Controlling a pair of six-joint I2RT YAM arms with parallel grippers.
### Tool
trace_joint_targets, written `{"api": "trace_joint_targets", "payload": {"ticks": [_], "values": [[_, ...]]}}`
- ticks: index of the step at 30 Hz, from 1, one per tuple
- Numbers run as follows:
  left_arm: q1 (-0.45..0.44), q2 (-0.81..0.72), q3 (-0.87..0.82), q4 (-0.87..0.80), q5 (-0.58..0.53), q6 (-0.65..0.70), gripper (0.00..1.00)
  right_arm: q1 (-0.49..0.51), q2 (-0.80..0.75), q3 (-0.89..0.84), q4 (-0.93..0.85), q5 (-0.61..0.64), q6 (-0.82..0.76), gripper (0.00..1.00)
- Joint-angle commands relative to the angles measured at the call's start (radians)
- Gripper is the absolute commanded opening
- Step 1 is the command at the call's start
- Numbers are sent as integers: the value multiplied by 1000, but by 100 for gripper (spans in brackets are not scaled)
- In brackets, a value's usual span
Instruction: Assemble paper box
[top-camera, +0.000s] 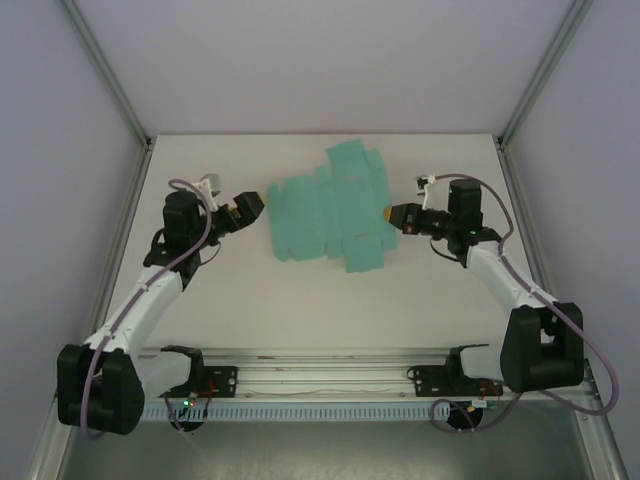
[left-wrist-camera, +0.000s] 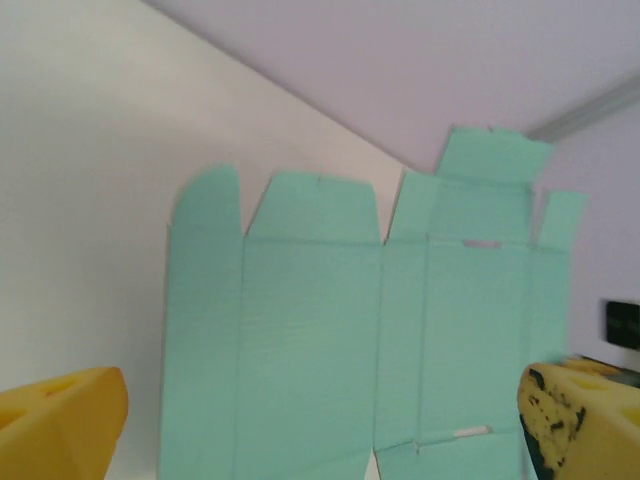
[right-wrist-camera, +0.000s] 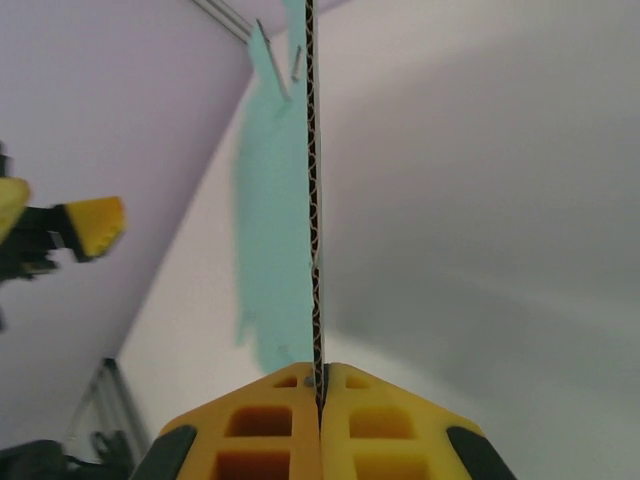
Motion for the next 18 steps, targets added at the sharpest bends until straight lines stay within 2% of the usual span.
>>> {"api": "trace_joint_targets", "payload": {"ticks": [1, 5, 8, 10, 12, 14, 18], "values": [[-2, -41, -26, -191, -201, 88, 100, 15, 56, 52, -85, 124, -191, 0], [-3, -60, -73, -171, -183, 82, 100, 50, 155, 153, -220, 206, -402, 1], [-3, -55, -81, -164, -184, 81, 100, 127, 222, 241, -324, 384, -603, 3], [-3, -46, -78, -155, -181, 81, 100, 196, 266, 276, -335, 556, -726, 3], [-3, -28, -74, -138, -176, 80, 100, 261, 304, 293, -297, 723, -819, 2], [-3, 0, -56, -134, -171, 85, 100, 305, 331, 287, -230, 833, -912, 2], [-2, 89, -1, -99, -113, 94, 100, 357, 348, 201, 40, 905, -1087, 1]]}}
